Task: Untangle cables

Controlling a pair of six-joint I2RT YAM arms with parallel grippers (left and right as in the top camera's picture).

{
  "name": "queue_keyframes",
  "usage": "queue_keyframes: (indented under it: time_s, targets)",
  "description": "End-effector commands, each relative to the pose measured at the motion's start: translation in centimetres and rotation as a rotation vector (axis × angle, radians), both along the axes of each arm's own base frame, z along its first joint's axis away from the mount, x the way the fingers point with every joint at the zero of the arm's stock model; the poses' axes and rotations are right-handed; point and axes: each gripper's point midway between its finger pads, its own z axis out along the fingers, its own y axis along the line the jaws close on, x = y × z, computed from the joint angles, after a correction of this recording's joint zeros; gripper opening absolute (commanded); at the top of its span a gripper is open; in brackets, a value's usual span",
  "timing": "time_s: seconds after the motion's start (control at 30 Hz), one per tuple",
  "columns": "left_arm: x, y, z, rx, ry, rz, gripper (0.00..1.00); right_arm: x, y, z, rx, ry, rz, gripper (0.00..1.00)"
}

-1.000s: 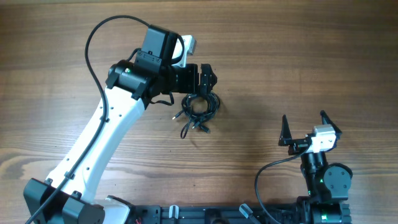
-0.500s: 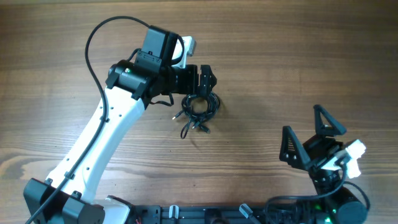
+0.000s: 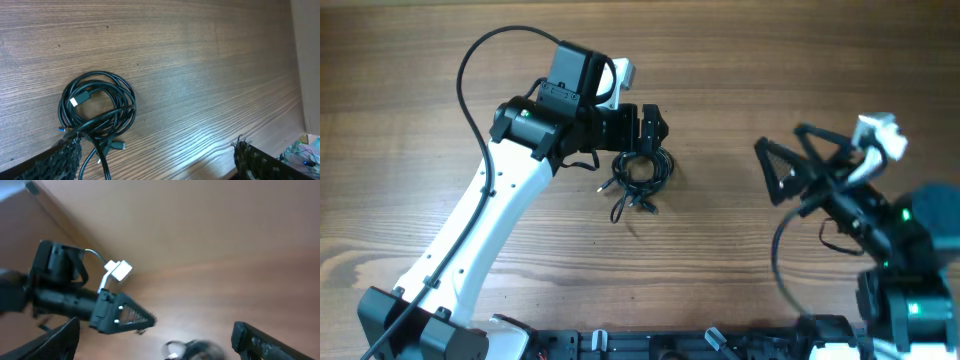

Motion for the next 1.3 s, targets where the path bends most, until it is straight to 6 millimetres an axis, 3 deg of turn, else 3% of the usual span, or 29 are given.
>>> queue_keyframes:
  time_s: [0.0, 0.2, 0.43, 0.57, 0.6, 0.7, 0.87, 1.0, 1.17, 1.27]
  targets:
    - [-0.1, -0.4, 1.0, -0.021, -0.021, -0.018, 1.00, -0.6, 3.0, 0.1, 0.128, 0.114, 0.222, 0.98]
    - [-0.1, -0.4, 1.0, -0.020, -0.021, -0.018, 1.00, 0.4, 3.3, -2.0, 0.129, 0.238, 0.228, 0.96]
    - [-0.1, -0.4, 1.0, -0.021, -0.021, -0.018, 1.00, 1.7, 0.5, -3.8, -0.154, 0.421, 0.047, 0.96]
    - [0.1, -0.2, 1.0, -0.009, -0.025, -0.007, 1.00, 1.8, 3.0, -3.8, -0.178, 0.429, 0.151, 0.99]
    - [0.4, 0.3, 0.8, 0.009, -0.022, 0.034, 1.00, 1.6, 3.8, -3.8, -0.173, 0.426, 0.187, 0.99]
    - [2.1, 4.5, -0.4, 0.085, 0.042, 0.350, 1.00, 1.5, 6.8, -4.5, -0.178, 0.444, 0.276, 1.00]
    - [3.0, 9.7, -1.1, 0.090, 0.115, 0.517, 1.00, 1.6, 9.8, -7.9, -0.201, 0.588, 0.304, 1.00]
    - [2.9, 14.1, -1.8, 0.115, 0.171, 0.622, 1.00, 1.5, 13.8, -9.9, -0.236, 0.607, 0.393, 0.98]
    - [2.9, 16.0, -2.1, 0.148, 0.177, 0.673, 1.00, 1.6, 15.6, -14.9, -0.334, 0.745, 0.292, 0.84]
    - [3.0, 16.9, -2.1, 0.187, 0.158, 0.700, 1.00, 1.1, 17.0, -17.3, -0.372, 0.805, 0.319, 0.76]
